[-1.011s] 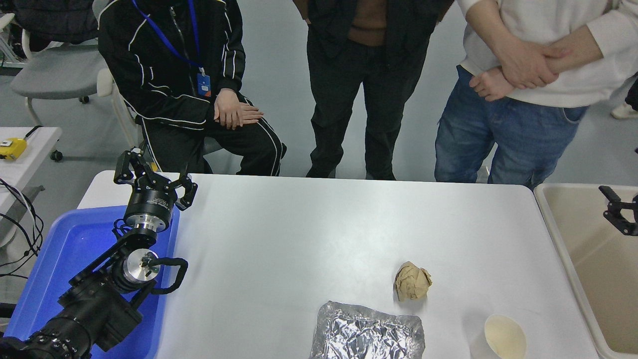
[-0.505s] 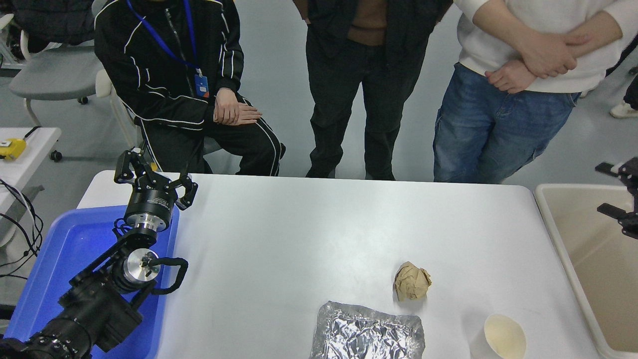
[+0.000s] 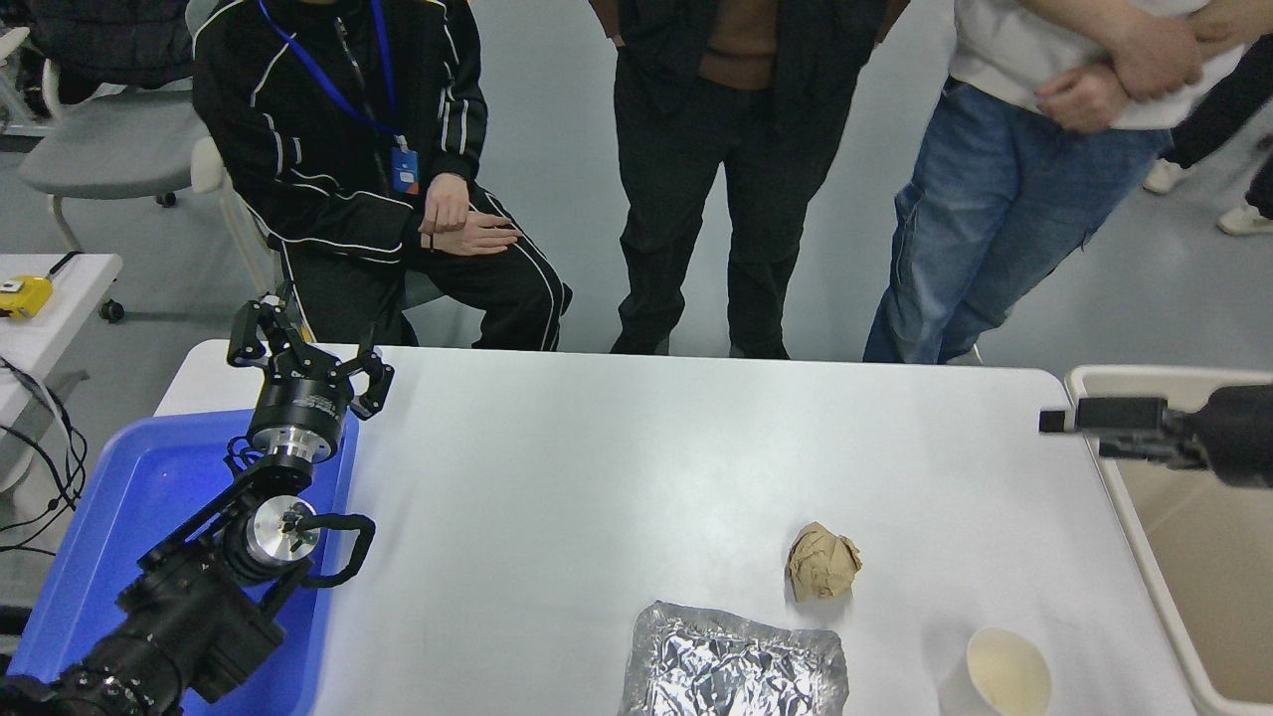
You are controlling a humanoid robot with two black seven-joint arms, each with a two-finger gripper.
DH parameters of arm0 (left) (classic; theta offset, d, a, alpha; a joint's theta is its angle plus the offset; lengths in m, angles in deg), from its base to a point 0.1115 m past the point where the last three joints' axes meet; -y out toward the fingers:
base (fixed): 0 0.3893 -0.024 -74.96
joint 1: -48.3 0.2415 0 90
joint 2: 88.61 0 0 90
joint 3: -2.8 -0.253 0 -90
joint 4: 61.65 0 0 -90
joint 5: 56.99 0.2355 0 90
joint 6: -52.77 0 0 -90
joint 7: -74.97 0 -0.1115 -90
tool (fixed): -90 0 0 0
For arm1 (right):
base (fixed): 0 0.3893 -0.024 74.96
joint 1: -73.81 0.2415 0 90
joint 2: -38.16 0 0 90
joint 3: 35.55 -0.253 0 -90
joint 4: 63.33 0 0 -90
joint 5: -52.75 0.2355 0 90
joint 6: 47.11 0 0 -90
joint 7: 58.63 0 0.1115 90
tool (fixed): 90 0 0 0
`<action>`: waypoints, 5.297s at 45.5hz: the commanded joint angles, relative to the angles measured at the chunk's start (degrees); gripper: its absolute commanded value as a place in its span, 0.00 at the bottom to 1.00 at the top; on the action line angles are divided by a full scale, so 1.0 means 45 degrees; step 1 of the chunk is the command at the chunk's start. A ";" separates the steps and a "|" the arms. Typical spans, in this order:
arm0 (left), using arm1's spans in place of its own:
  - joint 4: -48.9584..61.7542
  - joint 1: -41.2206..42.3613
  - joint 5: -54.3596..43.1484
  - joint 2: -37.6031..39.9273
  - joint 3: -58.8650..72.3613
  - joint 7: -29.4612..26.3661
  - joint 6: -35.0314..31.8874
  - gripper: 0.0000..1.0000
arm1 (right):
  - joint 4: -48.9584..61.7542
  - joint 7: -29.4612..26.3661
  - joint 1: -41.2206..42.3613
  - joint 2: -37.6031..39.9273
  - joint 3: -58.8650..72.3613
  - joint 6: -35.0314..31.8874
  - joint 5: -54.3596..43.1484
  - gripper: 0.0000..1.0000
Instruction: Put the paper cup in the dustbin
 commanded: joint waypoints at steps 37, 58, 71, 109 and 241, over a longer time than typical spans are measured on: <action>0.0001 -0.0002 -0.0010 0.0000 -0.0001 0.0000 -0.0001 1.00 | -0.2584 -0.0032 -0.1642 0.0881 0.2312 0.3011 -0.2512 1.00; 0.0001 -0.0001 -0.0010 0.0000 -0.0001 0.0000 -0.0001 1.00 | -0.2233 -0.0013 -0.2383 -0.0585 0.2293 0.3772 -0.2512 0.99; 0.0001 -0.0002 0.0009 0.0000 -0.0001 0.0000 -0.0001 1.00 | -0.1159 -0.0013 -0.2794 -0.1112 0.2312 0.4123 -0.2512 0.96; 0.0001 -0.0002 -0.0010 0.0000 -0.0001 0.0000 -0.0001 1.00 | 0.1342 0.0807 -0.3087 -0.1483 0.2410 0.4729 -0.2238 0.00; 0.0001 -0.0002 0.0009 0.0000 -0.0001 0.0000 -0.0001 1.00 | 1.6264 -0.0794 -0.4278 -0.5702 0.3269 0.5022 1.1160 0.00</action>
